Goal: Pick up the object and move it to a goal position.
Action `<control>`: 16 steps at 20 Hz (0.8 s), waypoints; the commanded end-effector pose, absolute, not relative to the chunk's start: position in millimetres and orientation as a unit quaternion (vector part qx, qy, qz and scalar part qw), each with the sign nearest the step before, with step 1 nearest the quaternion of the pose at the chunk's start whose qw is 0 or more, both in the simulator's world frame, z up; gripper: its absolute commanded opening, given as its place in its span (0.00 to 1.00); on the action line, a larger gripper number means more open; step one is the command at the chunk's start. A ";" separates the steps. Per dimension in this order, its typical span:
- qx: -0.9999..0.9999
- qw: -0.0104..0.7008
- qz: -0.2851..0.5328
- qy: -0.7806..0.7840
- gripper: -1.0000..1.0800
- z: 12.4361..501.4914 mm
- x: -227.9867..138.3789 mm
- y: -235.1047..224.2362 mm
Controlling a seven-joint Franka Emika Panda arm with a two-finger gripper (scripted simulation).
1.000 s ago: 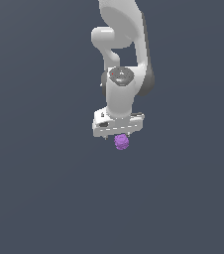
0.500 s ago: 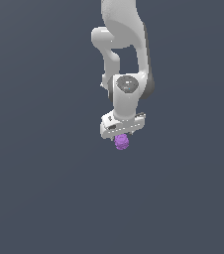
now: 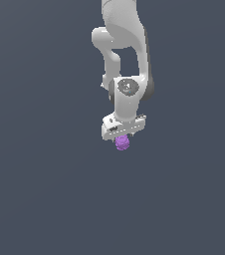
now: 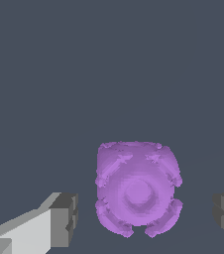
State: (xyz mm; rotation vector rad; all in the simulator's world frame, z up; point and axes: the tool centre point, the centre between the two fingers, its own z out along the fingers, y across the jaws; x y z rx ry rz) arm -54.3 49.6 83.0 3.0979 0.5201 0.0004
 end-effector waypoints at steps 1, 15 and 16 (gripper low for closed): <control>0.986 0.000 0.000 0.166 0.96 73.9 -55.1 49.7; 0.986 0.000 0.000 0.167 0.00 39.4 -55.4 49.9; 0.986 0.000 0.000 0.167 0.00 39.4 -55.4 49.9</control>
